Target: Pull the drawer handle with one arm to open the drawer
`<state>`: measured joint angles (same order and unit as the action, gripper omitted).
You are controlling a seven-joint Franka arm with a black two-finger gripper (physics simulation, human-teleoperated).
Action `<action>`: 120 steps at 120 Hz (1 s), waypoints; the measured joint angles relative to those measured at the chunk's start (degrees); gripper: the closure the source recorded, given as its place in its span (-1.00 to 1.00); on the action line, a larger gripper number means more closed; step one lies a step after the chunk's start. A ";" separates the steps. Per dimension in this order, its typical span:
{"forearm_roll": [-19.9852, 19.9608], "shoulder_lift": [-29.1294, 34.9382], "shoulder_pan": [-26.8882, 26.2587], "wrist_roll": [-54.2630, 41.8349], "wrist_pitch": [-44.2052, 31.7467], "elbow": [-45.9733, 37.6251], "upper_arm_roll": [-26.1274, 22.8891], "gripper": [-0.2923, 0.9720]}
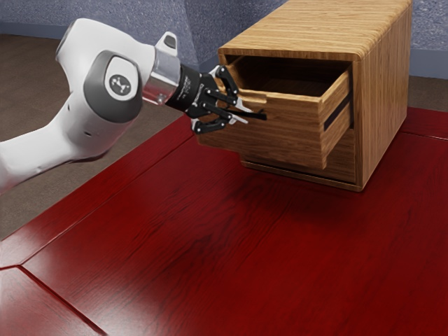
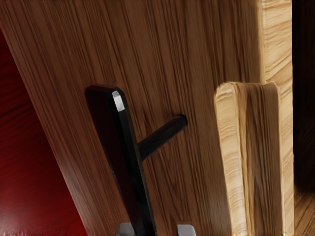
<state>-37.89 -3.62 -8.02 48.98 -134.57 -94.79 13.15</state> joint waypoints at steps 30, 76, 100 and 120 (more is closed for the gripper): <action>0.03 1.70 0.81 -0.22 -0.09 -1.74 -0.77 0.62; -0.09 2.78 0.69 -0.65 -0.28 -3.72 -0.87 0.55; -0.17 4.52 0.82 -0.94 -0.33 -5.33 -1.17 0.58; -0.11 5.45 1.33 -1.03 -0.32 -6.61 -1.76 0.56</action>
<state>-38.00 1.83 -6.68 47.95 -134.90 -101.40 11.40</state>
